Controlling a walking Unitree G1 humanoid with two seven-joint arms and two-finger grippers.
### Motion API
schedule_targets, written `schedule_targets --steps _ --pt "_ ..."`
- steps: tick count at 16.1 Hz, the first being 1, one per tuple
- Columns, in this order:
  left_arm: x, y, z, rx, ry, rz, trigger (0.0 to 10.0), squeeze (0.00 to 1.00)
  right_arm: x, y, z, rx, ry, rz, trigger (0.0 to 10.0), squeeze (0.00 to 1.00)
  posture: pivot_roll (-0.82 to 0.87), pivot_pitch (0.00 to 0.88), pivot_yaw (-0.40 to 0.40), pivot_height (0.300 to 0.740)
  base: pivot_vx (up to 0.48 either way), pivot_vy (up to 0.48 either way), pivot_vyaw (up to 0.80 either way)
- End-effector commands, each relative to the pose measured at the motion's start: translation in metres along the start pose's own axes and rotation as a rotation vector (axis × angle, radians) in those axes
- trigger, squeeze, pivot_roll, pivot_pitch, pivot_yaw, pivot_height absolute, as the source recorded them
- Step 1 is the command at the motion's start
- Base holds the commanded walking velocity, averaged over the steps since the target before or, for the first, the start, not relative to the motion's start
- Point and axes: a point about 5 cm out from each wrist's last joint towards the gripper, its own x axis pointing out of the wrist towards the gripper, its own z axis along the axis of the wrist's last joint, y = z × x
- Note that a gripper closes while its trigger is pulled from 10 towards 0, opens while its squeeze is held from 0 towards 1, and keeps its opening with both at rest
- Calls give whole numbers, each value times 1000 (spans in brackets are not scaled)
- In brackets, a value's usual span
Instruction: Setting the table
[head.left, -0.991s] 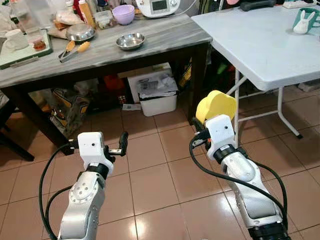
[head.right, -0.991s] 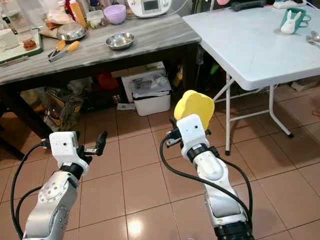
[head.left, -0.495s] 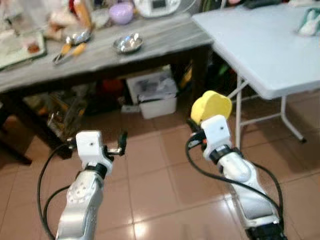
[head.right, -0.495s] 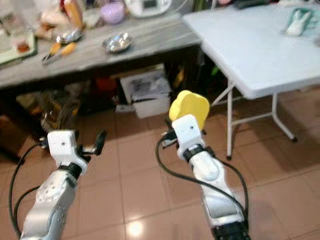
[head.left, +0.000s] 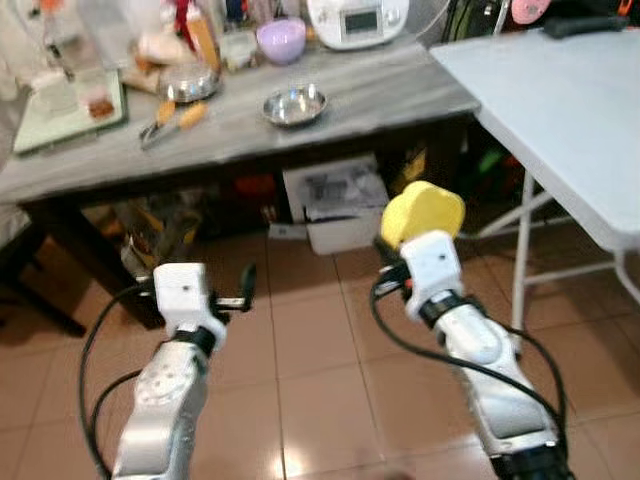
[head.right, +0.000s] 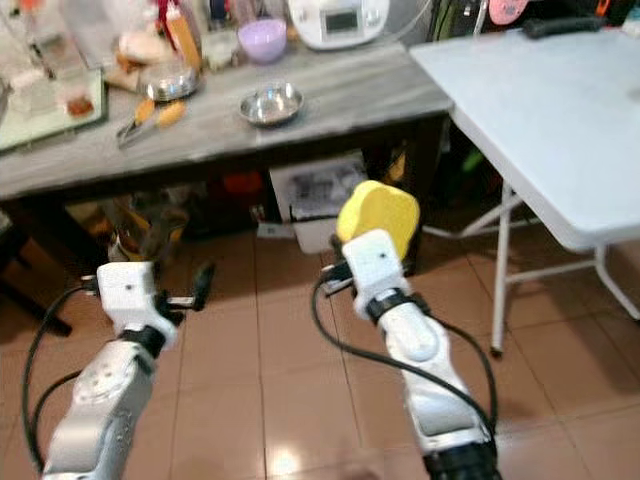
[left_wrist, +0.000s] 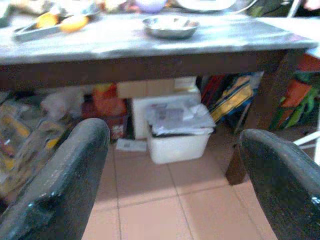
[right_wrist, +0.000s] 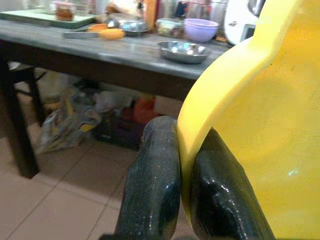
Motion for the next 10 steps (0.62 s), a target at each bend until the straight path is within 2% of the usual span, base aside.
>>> schedule_targets --steps 1,10 --pt "-2 2 -2 -1 7 7 10000 0 0 1 2 -2 -10 0 10000 0 -275 106 119 740 480 0 700" --pt "-5 -4 -4 3 11 -21 10000 0 0 0 -2 5 4 -11 10000 0 -270 107 120 740 480 0 0"
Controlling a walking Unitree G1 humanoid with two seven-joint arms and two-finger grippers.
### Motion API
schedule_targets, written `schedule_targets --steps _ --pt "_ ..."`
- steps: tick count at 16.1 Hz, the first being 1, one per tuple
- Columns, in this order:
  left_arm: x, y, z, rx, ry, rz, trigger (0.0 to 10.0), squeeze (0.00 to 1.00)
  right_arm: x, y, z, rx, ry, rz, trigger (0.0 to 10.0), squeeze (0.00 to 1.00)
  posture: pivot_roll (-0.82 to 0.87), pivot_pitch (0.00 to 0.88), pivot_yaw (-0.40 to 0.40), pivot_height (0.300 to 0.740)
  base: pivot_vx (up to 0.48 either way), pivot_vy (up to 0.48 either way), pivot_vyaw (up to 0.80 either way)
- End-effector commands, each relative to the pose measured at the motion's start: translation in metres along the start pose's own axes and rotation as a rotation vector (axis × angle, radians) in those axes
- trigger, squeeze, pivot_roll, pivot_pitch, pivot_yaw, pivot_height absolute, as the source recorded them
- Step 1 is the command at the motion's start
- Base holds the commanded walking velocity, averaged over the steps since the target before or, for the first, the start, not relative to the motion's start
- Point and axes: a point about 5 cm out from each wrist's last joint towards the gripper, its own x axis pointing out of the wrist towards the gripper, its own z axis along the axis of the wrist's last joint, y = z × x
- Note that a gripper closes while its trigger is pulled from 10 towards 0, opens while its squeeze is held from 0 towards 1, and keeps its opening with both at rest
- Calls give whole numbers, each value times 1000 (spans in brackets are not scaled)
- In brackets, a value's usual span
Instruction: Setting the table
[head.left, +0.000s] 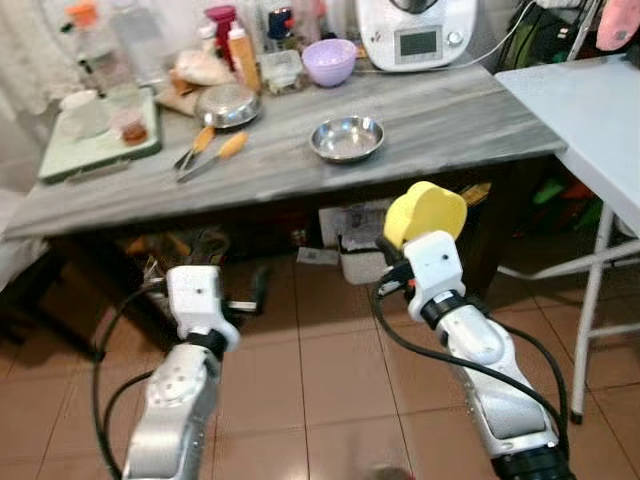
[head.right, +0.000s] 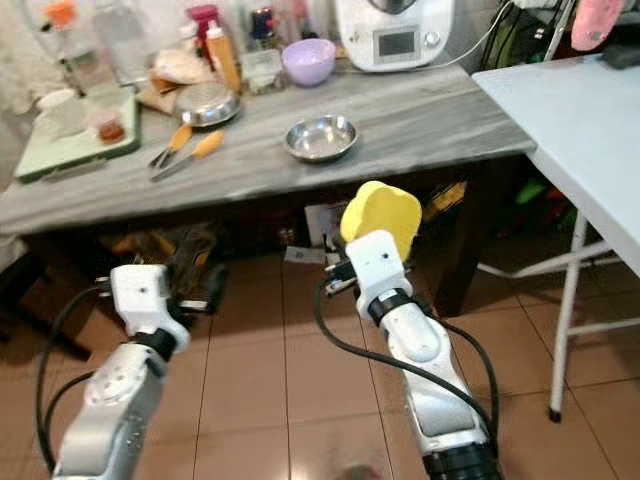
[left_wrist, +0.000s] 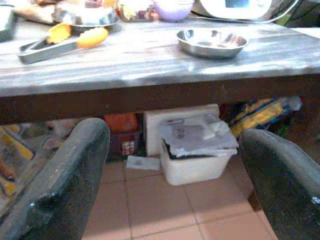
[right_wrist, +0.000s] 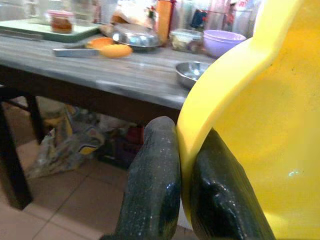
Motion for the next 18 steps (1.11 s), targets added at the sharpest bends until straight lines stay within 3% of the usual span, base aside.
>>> schedule_targets --steps 1,14,18 --pt "-3 6 2 18 -4 12 10000 0 1 1 1 2 -3 -2 10000 0 -270 107 121 740 480 0 0" --pt "-3 5 3 27 -2 5 10000 0 5 0 3 -2 -7 -8 10000 0 -267 95 114 740 480 0 -36" --pt "-6 3 9 12 -17 -57 10000 0 7 0 13 -24 -41 -7 10000 0 -268 94 113 740 94 0 0"
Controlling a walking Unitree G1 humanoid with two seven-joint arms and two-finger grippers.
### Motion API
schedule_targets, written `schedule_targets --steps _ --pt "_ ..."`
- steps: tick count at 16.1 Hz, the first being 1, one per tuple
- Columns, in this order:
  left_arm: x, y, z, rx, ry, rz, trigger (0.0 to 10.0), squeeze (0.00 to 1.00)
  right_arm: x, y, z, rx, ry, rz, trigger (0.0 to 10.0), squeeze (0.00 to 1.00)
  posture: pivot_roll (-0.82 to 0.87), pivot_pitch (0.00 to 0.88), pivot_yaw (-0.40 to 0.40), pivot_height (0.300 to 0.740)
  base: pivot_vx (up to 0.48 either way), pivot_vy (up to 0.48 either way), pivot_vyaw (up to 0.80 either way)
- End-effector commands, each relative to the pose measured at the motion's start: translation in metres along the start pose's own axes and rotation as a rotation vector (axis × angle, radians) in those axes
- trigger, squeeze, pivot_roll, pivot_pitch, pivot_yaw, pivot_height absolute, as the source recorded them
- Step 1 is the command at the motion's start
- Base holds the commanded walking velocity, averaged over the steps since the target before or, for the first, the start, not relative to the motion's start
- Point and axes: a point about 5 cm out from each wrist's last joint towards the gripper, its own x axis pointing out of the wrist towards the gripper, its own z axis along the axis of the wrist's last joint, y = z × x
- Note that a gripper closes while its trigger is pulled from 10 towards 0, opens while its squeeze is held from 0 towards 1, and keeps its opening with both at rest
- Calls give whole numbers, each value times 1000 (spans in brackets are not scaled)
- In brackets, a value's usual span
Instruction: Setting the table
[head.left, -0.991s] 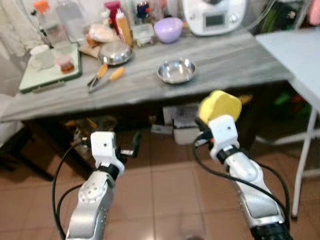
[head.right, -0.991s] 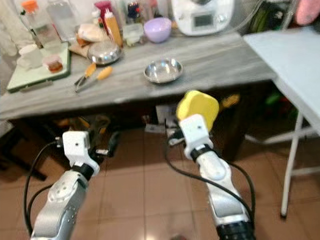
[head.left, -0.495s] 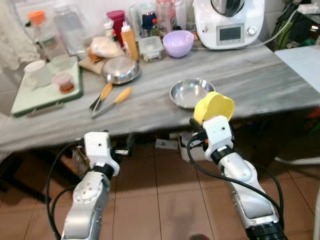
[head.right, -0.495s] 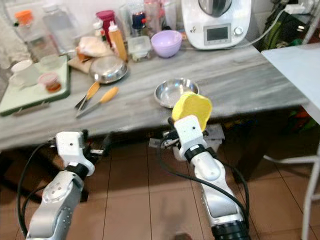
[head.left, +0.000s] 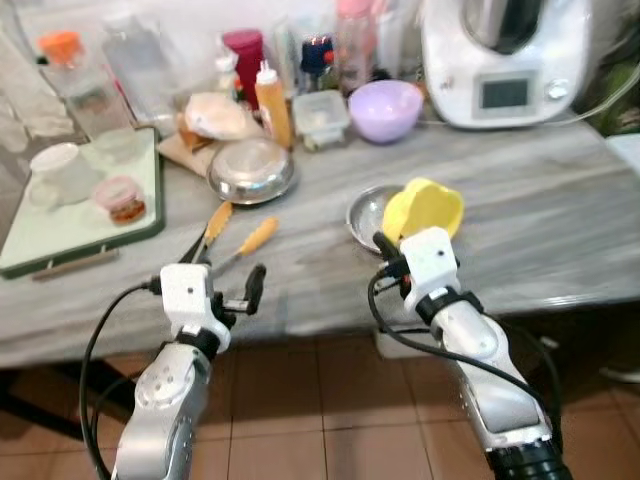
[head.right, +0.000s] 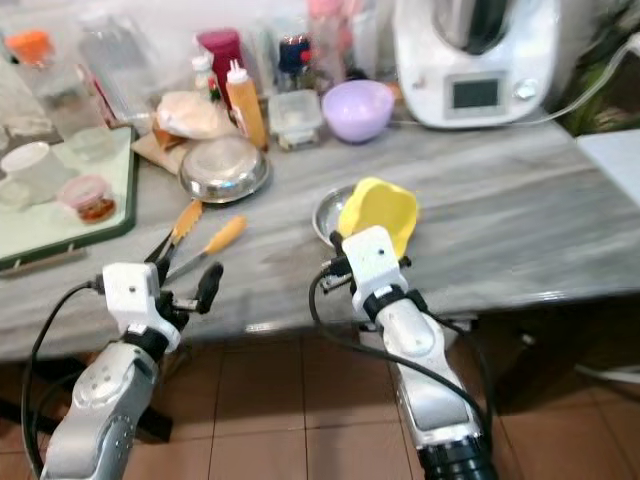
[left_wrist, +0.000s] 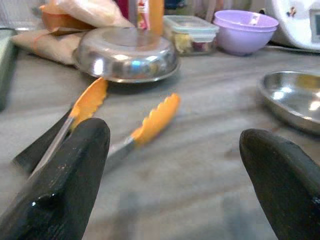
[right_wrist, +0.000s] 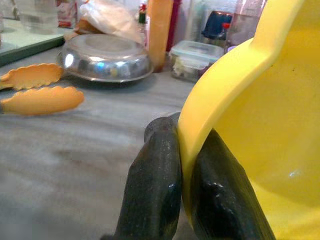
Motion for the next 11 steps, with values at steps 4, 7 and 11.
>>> schedule_targets --steps 4,7,11 --pt "-6 -5 2 8 10 -67 10000 0 2 -2 14 -15 -45 -12 10000 0 -269 96 114 740 0 0 0" --pt "-9 -8 0 7 37 -105 10000 0 2 -3 22 -1 -66 -22 10000 0 -267 101 119 740 0 0 0" --pt "-10 -7 2 14 36 -113 10000 0 5 -16 33 -44 -106 -92 10000 0 -271 103 118 740 0 0 0"
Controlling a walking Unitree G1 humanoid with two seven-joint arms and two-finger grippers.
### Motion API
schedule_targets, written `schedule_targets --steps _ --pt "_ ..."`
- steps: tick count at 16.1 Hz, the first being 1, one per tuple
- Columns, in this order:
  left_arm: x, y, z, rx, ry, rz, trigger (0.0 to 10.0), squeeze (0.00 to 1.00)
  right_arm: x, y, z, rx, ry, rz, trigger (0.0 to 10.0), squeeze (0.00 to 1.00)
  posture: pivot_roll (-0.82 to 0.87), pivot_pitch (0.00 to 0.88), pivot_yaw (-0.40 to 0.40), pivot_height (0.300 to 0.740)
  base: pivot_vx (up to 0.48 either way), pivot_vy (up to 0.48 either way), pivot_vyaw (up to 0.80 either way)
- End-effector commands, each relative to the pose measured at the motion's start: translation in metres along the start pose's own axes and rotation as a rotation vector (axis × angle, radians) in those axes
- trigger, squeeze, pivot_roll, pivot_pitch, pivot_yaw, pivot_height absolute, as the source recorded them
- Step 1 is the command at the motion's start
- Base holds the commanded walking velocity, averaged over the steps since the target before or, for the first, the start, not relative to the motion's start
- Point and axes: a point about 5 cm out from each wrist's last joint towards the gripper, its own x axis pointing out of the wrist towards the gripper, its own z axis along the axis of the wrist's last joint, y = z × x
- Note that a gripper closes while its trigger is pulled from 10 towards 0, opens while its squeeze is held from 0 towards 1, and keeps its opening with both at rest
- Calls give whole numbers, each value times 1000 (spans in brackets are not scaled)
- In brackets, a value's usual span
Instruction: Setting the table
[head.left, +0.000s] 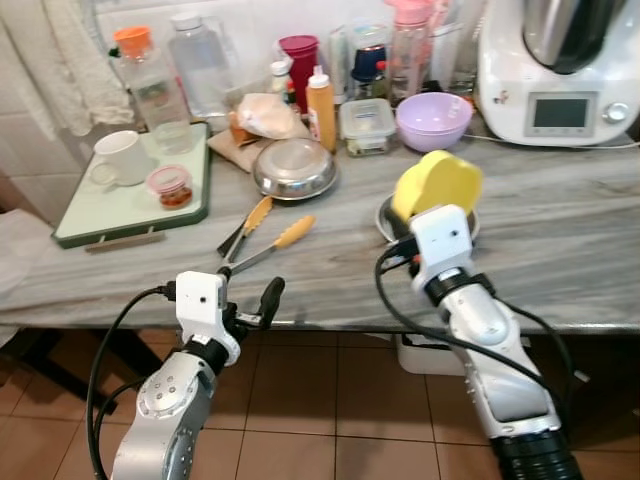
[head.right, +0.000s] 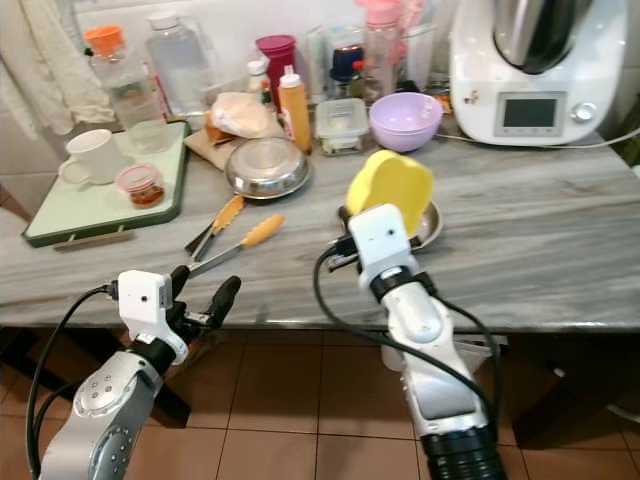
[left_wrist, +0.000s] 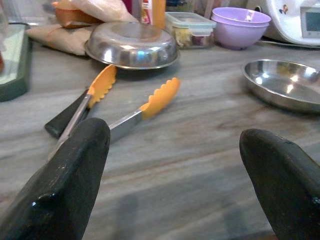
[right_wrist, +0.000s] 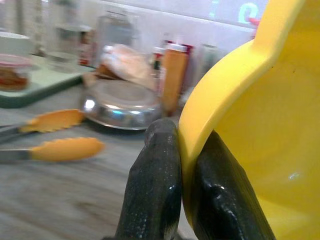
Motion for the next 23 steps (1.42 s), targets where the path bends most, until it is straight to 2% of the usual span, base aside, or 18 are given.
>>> schedule_targets --steps 1,4,8,10,16,23 --pt "-2 -1 6 0 -20 -16 10000 0 3 -5 6 -15 -24 -17 10000 0 -270 105 118 740 0 0 0" --pt "-10 -6 6 -30 0 -67 10000 0 3 -16 0 -37 6 -39 10000 0 -267 127 124 740 0 0 0" --pt "-29 -24 8 -57 63 -281 10000 0 6 -27 -5 -58 24 -36 10000 0 -255 169 129 740 0 0 0" --pt "-36 -25 13 -56 86 -349 10000 0 9 -32 -3 -76 18 -33 10000 0 -246 195 134 740 0 0 0" --pt "-31 -28 20 -43 82 -369 10000 0 21 -47 -9 -111 10 -46 10000 0 -249 200 141 740 0 0 0" --pt "-35 -32 20 -50 111 -376 10000 0 29 -33 -31 -130 1 33 10000 0 -210 215 172 740 0 0 0"
